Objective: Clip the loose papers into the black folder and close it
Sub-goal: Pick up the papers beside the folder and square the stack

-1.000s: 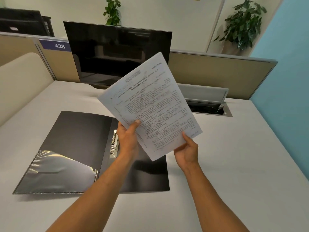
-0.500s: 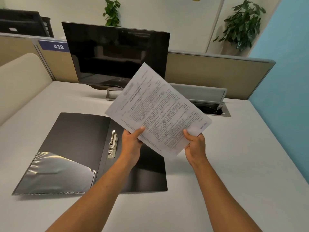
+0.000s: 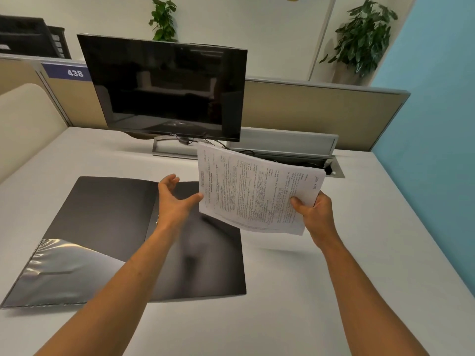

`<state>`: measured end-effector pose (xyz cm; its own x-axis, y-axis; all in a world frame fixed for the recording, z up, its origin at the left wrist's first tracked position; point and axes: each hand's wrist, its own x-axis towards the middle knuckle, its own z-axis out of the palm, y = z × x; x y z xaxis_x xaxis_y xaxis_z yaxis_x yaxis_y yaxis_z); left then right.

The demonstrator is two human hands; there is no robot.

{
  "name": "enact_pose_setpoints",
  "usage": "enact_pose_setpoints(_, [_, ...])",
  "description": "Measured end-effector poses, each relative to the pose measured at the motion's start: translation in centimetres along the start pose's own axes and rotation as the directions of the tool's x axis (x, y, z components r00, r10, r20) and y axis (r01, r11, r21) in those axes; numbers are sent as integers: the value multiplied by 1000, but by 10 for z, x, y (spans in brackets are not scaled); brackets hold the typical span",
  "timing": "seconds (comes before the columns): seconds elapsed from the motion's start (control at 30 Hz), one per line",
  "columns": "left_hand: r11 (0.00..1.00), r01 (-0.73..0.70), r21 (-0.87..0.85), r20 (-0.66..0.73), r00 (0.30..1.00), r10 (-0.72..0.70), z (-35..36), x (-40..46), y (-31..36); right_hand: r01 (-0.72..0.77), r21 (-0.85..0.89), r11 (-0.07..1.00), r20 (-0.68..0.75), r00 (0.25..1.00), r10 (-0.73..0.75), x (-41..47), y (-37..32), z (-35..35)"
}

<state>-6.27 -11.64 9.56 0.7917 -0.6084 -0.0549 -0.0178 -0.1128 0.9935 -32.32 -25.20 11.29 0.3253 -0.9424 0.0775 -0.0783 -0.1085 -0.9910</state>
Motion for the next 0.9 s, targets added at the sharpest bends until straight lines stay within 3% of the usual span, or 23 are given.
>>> enact_pose_setpoints(0.17, [999, -40, 26, 126, 991, 36, 2, 6, 8, 9, -6, 1000, 53, 999, -9, 4, 1, -8])
enact_pose_setpoints(0.47, [1000, 7, -27, 229, 973, -1, 3, 6, 14, 33, -14, 999, 89, 996, -31, 13, 3, -17])
enact_pose_setpoints(0.9, [996, -88, -9, 101, 991, 88, 21, -16, -5, -5, 14, 1000, -3, 1000, 5, 12, 25, -2])
